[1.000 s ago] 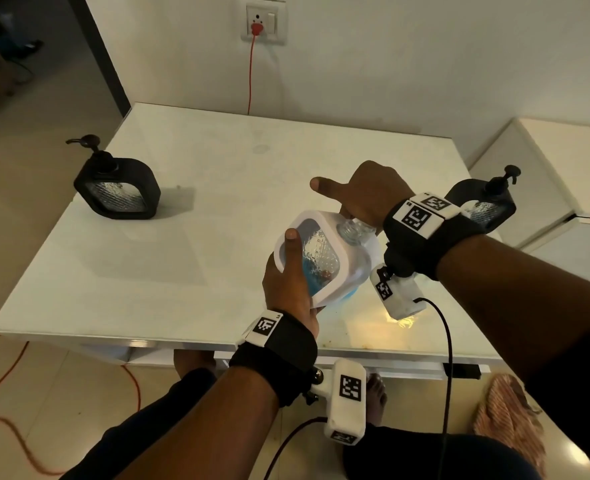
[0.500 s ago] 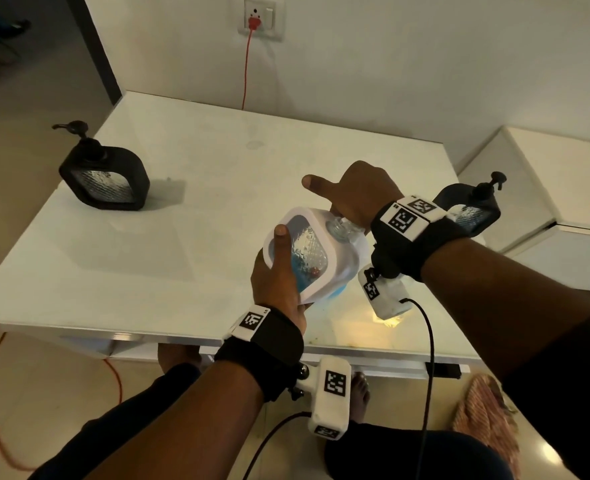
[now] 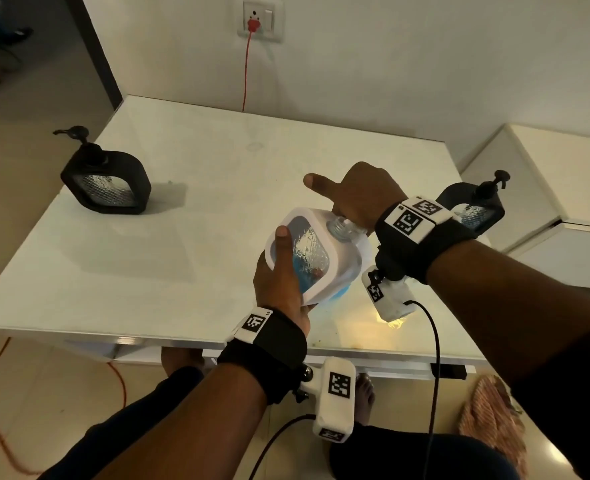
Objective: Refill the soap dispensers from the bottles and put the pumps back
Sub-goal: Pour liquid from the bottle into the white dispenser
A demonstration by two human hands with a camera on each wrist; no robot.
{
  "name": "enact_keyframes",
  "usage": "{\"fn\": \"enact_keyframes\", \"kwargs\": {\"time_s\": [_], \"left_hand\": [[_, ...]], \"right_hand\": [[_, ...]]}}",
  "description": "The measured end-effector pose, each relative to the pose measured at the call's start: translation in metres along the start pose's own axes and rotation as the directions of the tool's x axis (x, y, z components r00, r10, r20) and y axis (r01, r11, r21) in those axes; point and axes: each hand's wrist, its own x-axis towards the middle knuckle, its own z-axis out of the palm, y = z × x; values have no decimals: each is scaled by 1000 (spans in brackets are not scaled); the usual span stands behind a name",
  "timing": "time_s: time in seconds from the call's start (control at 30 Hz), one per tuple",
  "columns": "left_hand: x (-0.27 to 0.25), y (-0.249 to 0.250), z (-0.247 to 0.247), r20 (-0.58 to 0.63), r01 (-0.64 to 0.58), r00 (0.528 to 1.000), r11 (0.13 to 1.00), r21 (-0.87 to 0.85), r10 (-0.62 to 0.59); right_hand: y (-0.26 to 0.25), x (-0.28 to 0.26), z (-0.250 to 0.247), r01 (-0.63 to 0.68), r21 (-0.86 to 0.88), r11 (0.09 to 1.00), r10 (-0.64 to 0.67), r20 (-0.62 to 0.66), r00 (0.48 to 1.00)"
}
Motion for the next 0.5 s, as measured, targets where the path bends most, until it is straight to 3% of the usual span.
{"fn": "enact_keyframes", "kwargs": {"time_s": [0.13, 0.37, 0.5], "left_hand": [[2, 1, 1, -5, -12, 1000, 1000, 0, 12], [3, -1, 0, -18, -5, 1000, 1000, 12, 5], [5, -3, -1, 5, -15, 1000, 1000, 4, 15]], "right_hand": [[-1, 2, 2, 1, -13, 1000, -1, -21, 1000], [0, 0, -5, -45, 123, 991, 37, 74, 997], [0, 5, -4, -81, 46, 996, 78, 66, 995]]}}
